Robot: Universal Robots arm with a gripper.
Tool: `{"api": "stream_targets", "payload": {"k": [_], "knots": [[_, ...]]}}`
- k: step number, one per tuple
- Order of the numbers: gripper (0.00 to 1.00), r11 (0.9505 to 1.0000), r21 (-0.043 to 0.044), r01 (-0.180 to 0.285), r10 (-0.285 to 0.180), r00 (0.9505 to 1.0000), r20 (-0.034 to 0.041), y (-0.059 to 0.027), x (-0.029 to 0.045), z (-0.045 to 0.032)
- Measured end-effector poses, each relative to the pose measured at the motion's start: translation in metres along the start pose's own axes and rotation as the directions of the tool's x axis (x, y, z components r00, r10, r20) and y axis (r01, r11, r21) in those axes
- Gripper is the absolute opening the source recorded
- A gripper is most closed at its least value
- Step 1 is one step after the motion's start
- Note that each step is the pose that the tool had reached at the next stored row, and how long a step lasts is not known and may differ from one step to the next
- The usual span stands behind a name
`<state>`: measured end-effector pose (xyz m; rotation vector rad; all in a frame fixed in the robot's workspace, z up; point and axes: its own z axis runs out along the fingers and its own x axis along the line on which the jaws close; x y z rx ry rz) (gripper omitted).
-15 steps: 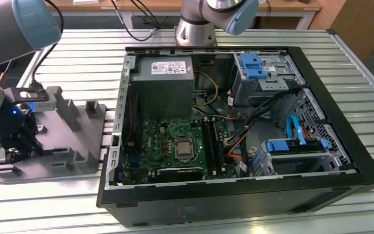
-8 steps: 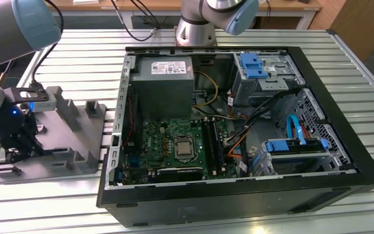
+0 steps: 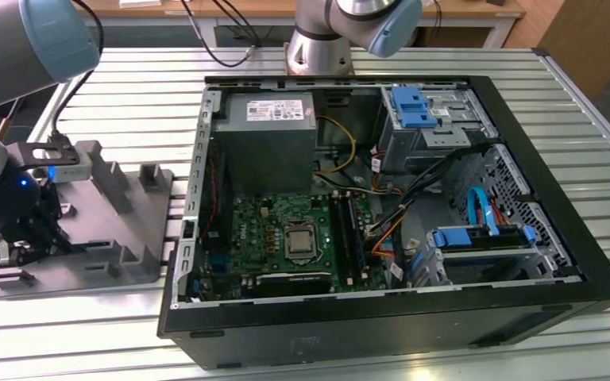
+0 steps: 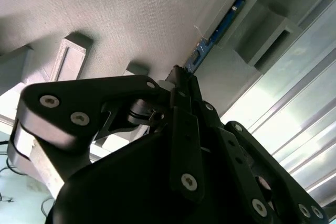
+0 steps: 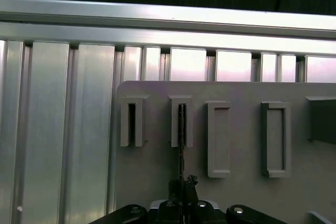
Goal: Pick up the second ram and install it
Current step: 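Pick up the second ram and move it above second insertion slot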
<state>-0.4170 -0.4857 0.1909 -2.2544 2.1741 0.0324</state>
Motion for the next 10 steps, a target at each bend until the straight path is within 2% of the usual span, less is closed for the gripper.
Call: {"api": "stream_targets", "payload": {"k": [3, 10], "knots": [[0.14, 1.0, 0.0, 0.0, 0.0, 1.0, 0.0003, 0.0001, -0.0001, -0.0041], [0.14, 1.0, 0.0, 0.0, 0.0, 1.0, 0.0025, 0.0002, -0.0007, -0.0324]]}}
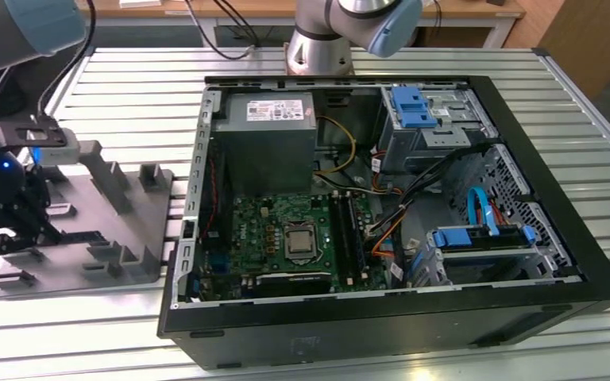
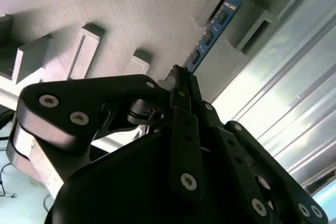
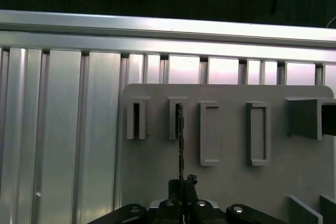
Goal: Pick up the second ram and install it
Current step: 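Pick up the second ram and move it above second insertion slot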
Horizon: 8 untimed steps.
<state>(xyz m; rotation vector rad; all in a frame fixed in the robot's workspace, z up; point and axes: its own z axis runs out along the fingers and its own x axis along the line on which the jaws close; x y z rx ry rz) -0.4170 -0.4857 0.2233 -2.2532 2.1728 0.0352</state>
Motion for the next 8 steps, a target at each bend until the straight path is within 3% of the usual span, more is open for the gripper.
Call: {"api": "stream_targets", "payload": {"k": [8], "knots": [[0.14, 1.0, 0.0001, 0.0, 0.0, 1.0, 0.0004, 0.0001, -0.0005, -0.0201]]}}
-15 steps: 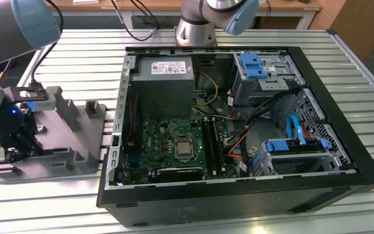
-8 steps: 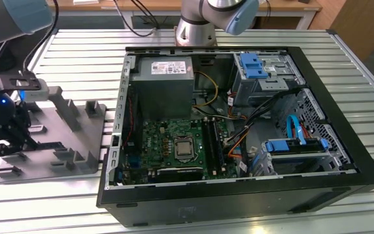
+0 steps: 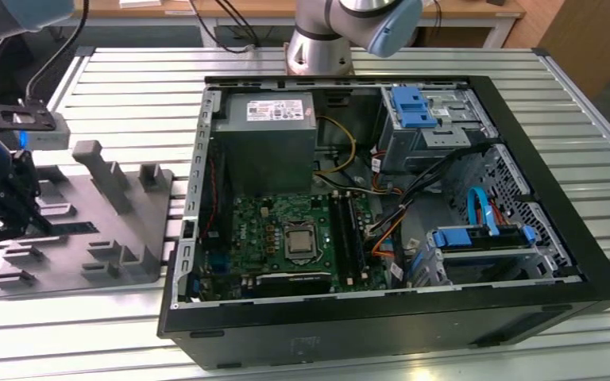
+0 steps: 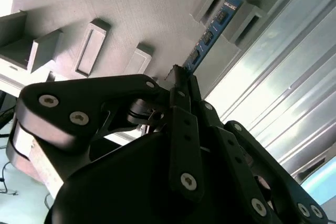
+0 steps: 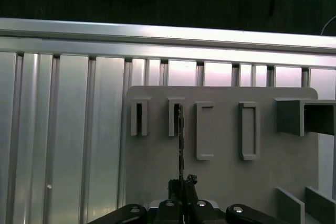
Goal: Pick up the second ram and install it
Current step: 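Pick up the second ram and move it above second insertion slot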
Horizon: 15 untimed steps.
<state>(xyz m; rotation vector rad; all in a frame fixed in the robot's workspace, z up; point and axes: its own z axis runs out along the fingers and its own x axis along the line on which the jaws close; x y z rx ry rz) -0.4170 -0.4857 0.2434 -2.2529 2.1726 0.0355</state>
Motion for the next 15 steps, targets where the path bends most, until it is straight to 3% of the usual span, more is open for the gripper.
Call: {"api": "stream_targets", "payload": {"k": [15], "knots": [[0.14, 1.0, 0.0, 0.0, 0.0, 1.0, 0.0, 0.0002, -0.0006, -0.0248]]}}
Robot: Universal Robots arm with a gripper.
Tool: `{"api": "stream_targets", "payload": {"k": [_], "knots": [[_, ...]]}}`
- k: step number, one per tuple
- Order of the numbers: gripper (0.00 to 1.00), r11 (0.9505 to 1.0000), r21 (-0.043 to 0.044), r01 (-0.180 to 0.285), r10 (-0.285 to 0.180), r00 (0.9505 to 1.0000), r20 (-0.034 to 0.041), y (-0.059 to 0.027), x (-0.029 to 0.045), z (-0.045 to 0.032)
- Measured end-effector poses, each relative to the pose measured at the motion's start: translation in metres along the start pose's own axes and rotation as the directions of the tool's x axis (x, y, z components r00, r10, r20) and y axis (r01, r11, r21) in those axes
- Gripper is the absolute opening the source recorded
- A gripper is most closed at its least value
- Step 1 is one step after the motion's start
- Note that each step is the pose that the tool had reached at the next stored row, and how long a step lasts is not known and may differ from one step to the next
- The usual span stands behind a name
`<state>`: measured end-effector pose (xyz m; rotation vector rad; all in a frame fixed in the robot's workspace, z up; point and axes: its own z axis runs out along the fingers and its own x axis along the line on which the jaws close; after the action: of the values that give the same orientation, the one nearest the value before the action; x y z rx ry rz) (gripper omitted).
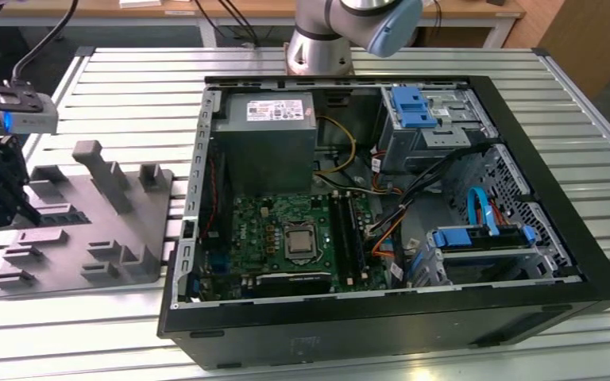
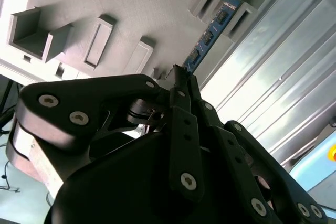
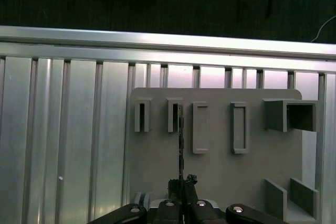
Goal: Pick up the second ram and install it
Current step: 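Pick up the second ram and move it above second insertion slot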
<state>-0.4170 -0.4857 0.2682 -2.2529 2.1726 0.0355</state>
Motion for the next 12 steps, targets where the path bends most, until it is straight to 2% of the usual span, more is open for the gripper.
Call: {"api": "stream_targets", "payload": {"k": [12], "knots": [[0.14, 1.0, -0.0001, 0.0, 0.0, 1.0, 0.0, 0.0001, -0.0003, -0.0132]]}}
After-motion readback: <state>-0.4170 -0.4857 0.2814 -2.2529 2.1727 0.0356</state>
